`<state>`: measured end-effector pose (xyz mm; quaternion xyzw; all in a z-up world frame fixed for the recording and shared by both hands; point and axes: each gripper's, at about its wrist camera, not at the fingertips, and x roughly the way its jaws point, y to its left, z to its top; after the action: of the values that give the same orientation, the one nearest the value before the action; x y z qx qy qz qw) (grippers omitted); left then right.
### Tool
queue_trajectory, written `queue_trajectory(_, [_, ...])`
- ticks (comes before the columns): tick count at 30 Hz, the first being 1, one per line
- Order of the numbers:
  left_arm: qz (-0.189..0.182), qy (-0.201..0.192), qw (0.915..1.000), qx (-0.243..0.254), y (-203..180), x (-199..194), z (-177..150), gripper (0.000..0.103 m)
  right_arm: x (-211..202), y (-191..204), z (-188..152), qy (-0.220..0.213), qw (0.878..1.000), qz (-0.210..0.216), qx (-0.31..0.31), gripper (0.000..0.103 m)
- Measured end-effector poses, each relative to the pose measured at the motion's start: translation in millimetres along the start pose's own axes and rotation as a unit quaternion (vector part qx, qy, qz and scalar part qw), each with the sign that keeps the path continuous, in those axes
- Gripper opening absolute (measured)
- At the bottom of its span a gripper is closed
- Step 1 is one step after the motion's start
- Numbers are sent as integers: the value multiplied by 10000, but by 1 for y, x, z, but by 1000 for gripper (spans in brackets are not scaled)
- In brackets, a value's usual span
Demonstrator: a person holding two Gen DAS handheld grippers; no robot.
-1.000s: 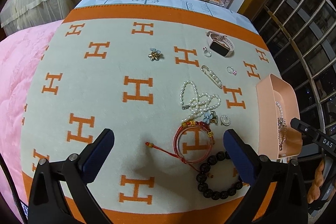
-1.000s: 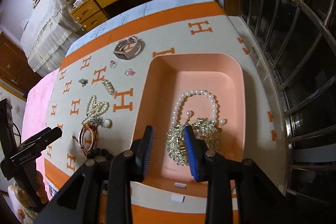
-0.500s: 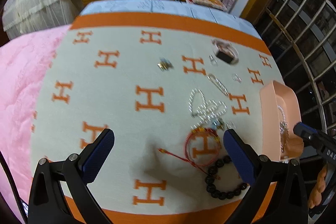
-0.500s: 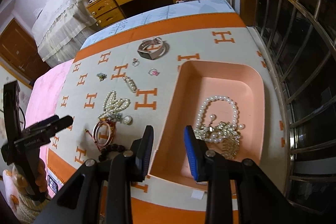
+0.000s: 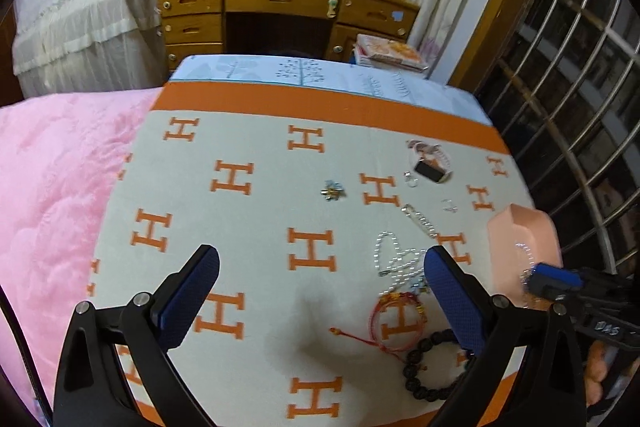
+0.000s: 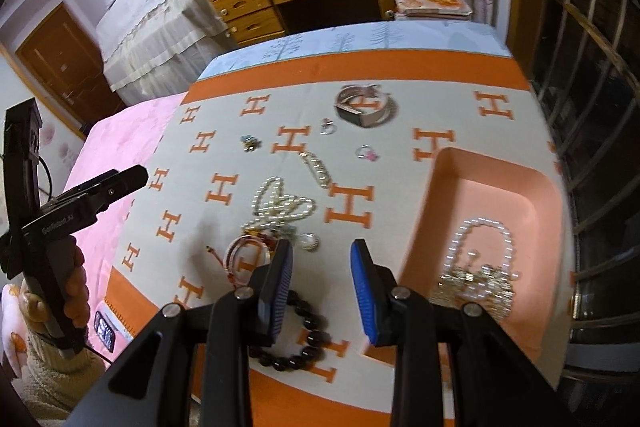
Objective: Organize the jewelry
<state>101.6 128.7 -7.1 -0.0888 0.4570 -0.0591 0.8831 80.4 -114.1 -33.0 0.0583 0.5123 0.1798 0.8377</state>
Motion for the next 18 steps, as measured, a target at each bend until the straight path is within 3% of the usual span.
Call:
queue_trajectory(4, [9, 106, 9999, 18, 3, 9, 1, 92, 27, 11, 6, 293, 9993, 230, -7, 30])
queue_trajectory(8, [153, 380, 9991, 129, 6, 26, 5, 92, 58, 19, 9, 669, 9965, 488, 57, 30])
queue_trajectory(16, [201, 753, 9968, 187, 20, 57, 9, 92, 102, 30, 21, 947, 9949, 334, 68, 30])
queue_trajectory(18, [166, 824, 9964, 140, 25, 63, 10, 92, 106, 30, 21, 999, 9945, 307, 56, 24])
